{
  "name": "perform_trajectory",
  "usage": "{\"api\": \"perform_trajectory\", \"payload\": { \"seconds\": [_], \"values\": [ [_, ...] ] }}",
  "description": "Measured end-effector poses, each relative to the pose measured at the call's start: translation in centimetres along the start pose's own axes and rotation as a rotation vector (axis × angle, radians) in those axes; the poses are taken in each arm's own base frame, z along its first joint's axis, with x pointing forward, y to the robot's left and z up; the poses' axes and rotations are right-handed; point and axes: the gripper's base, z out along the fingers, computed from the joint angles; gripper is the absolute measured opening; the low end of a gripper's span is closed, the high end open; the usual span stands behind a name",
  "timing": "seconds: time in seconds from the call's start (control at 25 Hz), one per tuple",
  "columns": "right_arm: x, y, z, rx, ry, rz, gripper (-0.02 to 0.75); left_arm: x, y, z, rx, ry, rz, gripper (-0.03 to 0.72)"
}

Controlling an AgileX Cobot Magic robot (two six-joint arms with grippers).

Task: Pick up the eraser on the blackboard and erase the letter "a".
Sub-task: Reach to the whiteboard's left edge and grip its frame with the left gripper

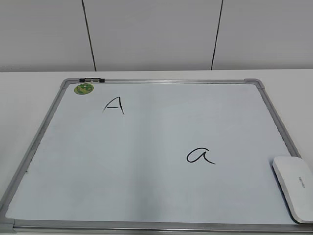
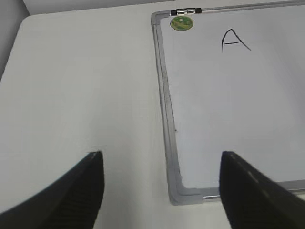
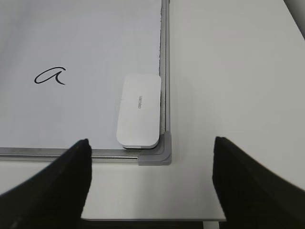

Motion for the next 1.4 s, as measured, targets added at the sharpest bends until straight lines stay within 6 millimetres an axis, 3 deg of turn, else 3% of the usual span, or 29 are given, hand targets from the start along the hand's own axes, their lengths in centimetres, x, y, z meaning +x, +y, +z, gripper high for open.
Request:
{"api": "perform_trajectory", "payload": {
  "seconds": [0.36, 0.68, 1.04, 1.4],
  "values": [
    [0.0, 0.0, 0.0, 0.0, 0.0, 0.0, 0.587, -5.2, 0.9, 8.6, 0.019, 0.25, -0.056, 0.558],
    [0.0, 0.0, 0.0, 0.0, 0.0, 0.0, 0.587, -9.0, 1.5, 17.8, 0.077, 0.479, -0.048, 0.558],
    [0.0, 0.0, 0.0, 0.0, 0.0, 0.0, 0.587, -8.5, 2.0, 26.8, 0.138, 0.675, -0.047, 0.554],
    [0.0, 0.0, 0.0, 0.0, 0.0, 0.0, 0.587, -7.8, 2.5, 32.5, 0.163, 0.749, -0.023, 0.521]
  ]
}}
